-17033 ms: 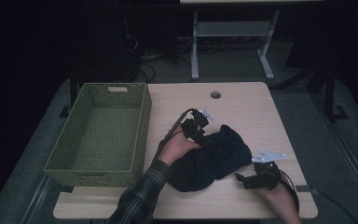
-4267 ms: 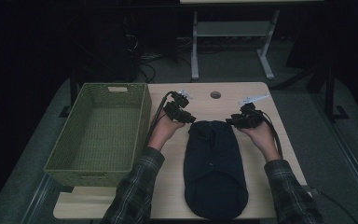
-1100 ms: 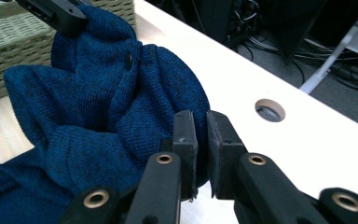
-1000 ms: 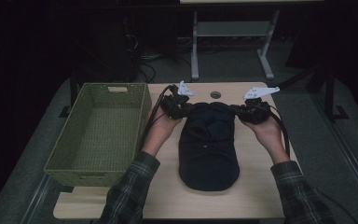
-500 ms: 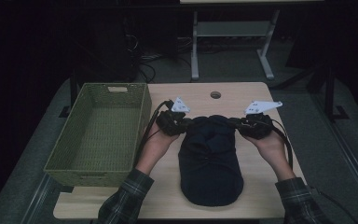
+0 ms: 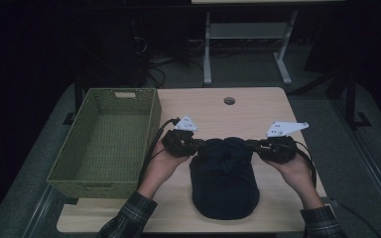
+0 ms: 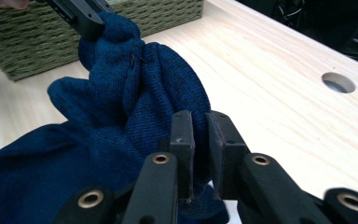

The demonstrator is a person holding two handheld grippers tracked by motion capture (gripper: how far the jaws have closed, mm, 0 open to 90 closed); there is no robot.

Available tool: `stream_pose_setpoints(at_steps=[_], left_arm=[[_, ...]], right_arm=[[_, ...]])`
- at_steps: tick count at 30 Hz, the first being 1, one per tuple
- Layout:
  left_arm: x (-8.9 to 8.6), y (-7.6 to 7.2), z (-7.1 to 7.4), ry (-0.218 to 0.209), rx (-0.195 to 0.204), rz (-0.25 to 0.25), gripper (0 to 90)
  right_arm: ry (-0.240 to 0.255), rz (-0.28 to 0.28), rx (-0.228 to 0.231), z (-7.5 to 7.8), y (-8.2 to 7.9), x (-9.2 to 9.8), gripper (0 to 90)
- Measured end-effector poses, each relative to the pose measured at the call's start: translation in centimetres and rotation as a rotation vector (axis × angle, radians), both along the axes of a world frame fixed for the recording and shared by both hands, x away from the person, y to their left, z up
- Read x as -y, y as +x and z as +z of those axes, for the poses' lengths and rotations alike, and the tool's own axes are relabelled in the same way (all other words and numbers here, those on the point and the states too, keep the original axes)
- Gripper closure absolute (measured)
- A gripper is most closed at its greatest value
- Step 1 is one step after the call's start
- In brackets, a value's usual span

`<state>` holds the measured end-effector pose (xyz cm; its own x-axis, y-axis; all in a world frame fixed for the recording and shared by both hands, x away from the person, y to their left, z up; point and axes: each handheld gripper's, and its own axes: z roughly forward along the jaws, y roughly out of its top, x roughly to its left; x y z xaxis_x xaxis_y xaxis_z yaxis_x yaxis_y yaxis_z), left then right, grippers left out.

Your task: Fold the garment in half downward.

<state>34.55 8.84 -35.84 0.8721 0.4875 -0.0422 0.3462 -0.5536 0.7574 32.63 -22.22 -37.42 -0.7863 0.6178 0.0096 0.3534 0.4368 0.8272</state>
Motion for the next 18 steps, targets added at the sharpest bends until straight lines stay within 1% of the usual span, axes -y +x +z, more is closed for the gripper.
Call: stream_pose_setpoints(at_steps=[2, 5, 6, 8, 10, 14, 15, 17, 18], left_arm=[[-0.1, -0.5, -0.2, 0.009, -0.009, -0.01, 80.7], [-0.2, -1.0, -0.5, -0.007, -0.024, -0.015, 80.6], [-0.2, -1.2, -0.6, -0.011, -0.028, -0.019, 80.6], [-0.2, -1.5, -0.8, -0.009, -0.036, -0.024, 80.6], [-0.2, -1.9, -0.9, 0.0, -0.04, -0.037, 80.6], [-0.1, -2.7, -1.3, 0.006, -0.047, -0.046, 80.6], [0.0, -2.9, -1.5, 0.009, -0.046, -0.049, 80.6], [0.1, -3.3, -1.8, 0.024, -0.051, -0.057, 80.7], [0.2, -3.4, -1.9, 0.034, -0.05, -0.06, 80.8]], right_arm=[[0.002, 0.009, -0.005, -0.2, -0.5, 0.1, 79.9], [0.012, 0.015, -0.007, -0.5, -1.3, 0.2, 79.9], [0.005, 0.019, -0.011, -0.7, -1.5, 0.2, 79.9], [0.004, 0.019, -0.019, -1.0, -1.8, 0.3, 80.0], [0.005, 0.021, -0.023, -1.3, -2.2, 0.4, 79.9], [-0.002, 0.028, -0.03, -1.8, -3.1, 0.4, 80.0], [0.003, 0.028, -0.038, -1.9, -3.4, 0.4, 80.0], [0.002, 0.034, -0.038, -2.2, -3.8, 0.5, 80.0], [-0.002, 0.039, -0.051, -2.4, -4.2, 0.5, 80.1]])
